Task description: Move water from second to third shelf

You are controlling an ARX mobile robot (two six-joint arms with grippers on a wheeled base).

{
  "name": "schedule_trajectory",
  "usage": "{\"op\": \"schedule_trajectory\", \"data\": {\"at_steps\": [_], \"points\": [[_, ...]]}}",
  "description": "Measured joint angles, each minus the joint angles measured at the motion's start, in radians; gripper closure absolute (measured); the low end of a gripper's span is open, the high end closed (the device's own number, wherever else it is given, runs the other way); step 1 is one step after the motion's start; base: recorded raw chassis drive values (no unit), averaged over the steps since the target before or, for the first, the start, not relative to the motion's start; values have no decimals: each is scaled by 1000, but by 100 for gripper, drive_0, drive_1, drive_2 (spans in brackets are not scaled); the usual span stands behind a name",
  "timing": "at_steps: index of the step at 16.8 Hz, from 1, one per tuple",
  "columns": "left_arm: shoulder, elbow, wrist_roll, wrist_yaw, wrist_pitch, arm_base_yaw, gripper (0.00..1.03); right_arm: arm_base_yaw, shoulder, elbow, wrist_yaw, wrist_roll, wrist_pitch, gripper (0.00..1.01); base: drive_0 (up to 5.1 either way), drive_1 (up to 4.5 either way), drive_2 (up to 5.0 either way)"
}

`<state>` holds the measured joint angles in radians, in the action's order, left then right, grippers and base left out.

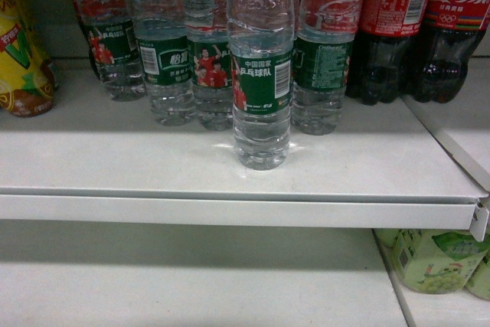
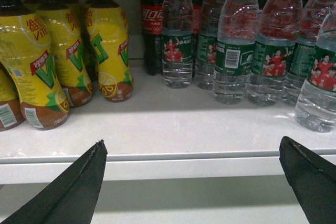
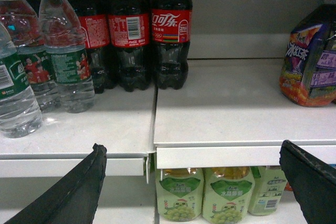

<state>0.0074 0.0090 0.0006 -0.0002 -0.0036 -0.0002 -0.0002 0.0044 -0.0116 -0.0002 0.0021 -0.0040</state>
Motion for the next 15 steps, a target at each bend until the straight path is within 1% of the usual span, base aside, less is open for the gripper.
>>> {"op": "schedule_trajectory", "data": {"at_steps": [15], "points": [[0,0,0,0,0,0,5,0,0,0,0,0,0,3,0,0,0]]}}
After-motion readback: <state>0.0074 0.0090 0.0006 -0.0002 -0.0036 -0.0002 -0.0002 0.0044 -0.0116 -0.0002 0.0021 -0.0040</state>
